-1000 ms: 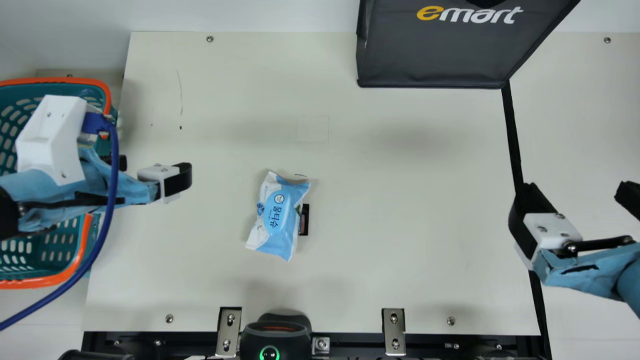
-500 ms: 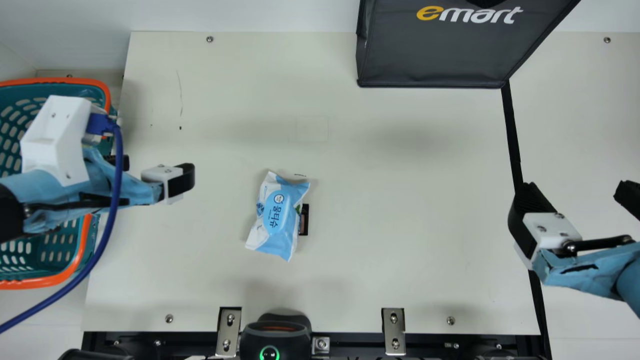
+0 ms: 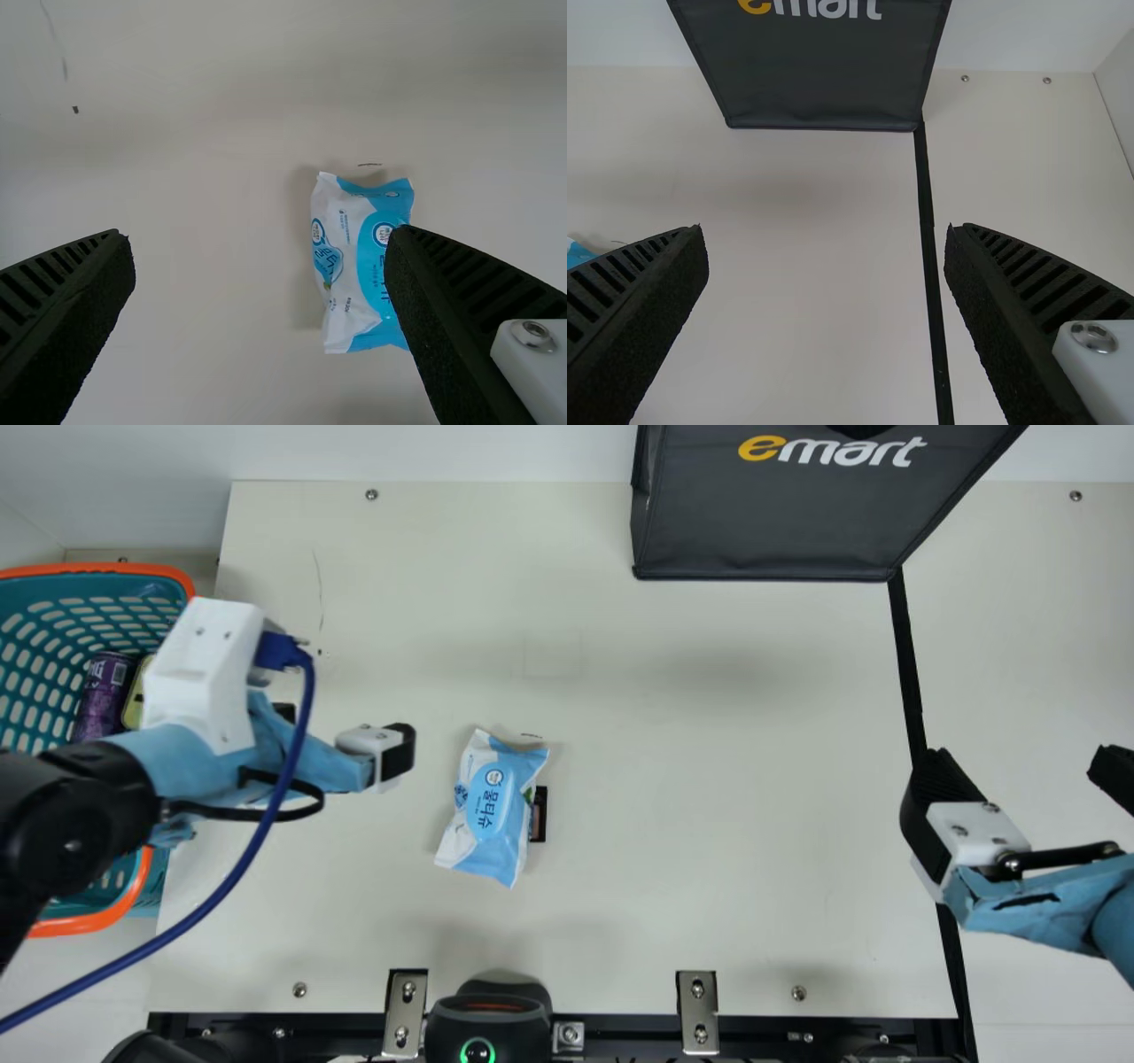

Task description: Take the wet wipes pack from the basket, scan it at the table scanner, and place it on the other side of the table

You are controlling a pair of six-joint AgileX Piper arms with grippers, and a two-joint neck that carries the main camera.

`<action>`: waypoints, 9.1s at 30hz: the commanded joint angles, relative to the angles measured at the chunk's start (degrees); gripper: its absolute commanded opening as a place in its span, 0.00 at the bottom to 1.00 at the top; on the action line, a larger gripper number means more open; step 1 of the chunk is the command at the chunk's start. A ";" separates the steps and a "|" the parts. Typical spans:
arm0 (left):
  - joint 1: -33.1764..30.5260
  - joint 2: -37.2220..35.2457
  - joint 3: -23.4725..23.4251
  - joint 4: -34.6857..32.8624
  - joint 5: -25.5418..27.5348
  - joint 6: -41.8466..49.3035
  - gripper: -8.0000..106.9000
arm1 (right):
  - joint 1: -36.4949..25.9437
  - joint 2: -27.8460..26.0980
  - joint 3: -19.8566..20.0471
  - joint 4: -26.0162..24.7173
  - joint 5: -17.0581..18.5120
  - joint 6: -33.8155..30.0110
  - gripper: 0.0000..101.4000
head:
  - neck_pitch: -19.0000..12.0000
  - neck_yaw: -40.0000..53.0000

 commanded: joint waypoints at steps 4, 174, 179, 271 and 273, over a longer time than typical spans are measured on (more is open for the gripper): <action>-7.01 2.28 -1.32 4.82 0.42 -9.42 0.85 | 0.00 0.00 0.00 0.00 0.00 0.00 0.94 | -1.40 0.09; -26.40 26.65 1.44 22.30 -9.05 -45.71 0.00 | 0.00 0.00 0.00 0.00 -0.04 0.00 0.94 | -1.40 0.09; -27.86 26.06 2.56 25.86 -10.25 -51.60 0.00 | 0.00 0.00 0.00 0.00 -0.04 0.00 0.94 | -1.40 0.09; -17.97 31.17 -8.71 -5.43 -25.34 -34.14 0.85 | 0.00 0.00 0.00 0.00 -0.04 0.00 0.94 | -1.40 0.09; -15.73 28.93 -6.25 -7.86 -26.27 -30.76 0.85 | 0.00 0.00 0.00 0.00 -0.04 0.00 0.94 | -1.40 0.09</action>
